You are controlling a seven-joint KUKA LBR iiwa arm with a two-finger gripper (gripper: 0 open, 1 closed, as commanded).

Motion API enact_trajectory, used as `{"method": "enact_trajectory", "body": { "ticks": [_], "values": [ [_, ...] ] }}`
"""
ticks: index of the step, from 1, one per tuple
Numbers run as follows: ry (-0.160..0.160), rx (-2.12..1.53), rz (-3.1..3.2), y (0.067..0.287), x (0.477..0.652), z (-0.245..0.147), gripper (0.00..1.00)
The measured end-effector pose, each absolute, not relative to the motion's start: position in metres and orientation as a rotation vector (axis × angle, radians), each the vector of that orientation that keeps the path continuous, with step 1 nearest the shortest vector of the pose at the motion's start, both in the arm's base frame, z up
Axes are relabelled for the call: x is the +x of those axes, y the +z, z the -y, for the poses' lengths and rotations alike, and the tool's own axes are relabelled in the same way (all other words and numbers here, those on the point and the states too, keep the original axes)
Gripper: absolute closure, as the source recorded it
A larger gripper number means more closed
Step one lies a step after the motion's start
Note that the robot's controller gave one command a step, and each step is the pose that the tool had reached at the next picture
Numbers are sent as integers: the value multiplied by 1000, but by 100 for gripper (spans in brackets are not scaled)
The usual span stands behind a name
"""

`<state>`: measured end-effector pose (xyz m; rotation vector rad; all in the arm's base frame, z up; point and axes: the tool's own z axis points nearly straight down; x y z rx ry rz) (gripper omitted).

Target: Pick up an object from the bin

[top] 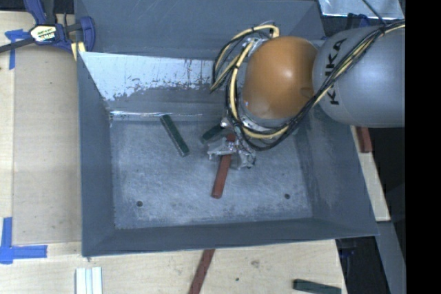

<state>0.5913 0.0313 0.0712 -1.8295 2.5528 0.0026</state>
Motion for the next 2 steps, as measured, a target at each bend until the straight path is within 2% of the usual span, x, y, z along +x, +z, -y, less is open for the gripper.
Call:
{"method": "enact_trajectory", "body": {
  "ticks": [1,2],
  "values": [
    [3,-1829,-2553,71,591,-31,100],
    [0,-1822,-2555,206,592,-32,100]
  ]
}}
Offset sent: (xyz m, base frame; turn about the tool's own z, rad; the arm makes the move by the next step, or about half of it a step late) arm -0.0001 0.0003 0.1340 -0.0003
